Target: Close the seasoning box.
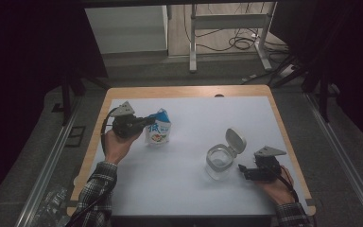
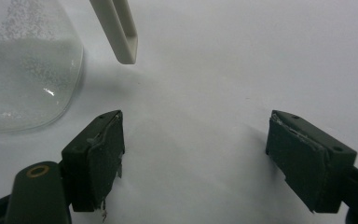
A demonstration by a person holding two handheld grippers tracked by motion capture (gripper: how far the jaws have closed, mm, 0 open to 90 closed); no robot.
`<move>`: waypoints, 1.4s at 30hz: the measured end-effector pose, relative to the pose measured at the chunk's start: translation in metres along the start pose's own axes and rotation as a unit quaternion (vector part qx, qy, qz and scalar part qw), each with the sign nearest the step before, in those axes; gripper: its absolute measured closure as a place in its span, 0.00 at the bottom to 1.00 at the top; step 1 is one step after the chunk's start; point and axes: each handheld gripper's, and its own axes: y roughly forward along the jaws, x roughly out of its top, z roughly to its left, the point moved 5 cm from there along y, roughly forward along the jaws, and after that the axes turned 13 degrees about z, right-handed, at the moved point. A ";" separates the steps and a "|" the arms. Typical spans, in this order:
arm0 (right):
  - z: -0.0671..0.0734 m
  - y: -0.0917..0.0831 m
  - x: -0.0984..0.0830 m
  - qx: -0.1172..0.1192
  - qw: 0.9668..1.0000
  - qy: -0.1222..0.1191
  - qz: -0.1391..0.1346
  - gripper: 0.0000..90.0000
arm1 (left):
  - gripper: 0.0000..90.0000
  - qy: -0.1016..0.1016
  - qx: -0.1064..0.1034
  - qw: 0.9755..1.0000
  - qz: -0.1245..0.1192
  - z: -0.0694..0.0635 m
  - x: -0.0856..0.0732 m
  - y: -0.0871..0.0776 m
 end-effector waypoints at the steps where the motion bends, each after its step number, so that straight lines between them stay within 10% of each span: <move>1: 0.000 0.000 0.000 0.001 1.000 0.000 0.001 0.22 | 1.00 0.002 -0.002 1.000 0.003 -0.002 0.001 0.000; 16: 0.002 -0.013 -0.002 0.036 0.999 0.011 0.013 0.36 | 1.00 0.007 -0.005 1.000 0.022 -0.024 -0.001 -0.015; 42: 0.053 -0.054 -0.017 0.088 0.995 -0.044 -0.010 0.44 | 1.00 0.031 -0.022 0.999 0.003 -0.090 -0.007 -0.041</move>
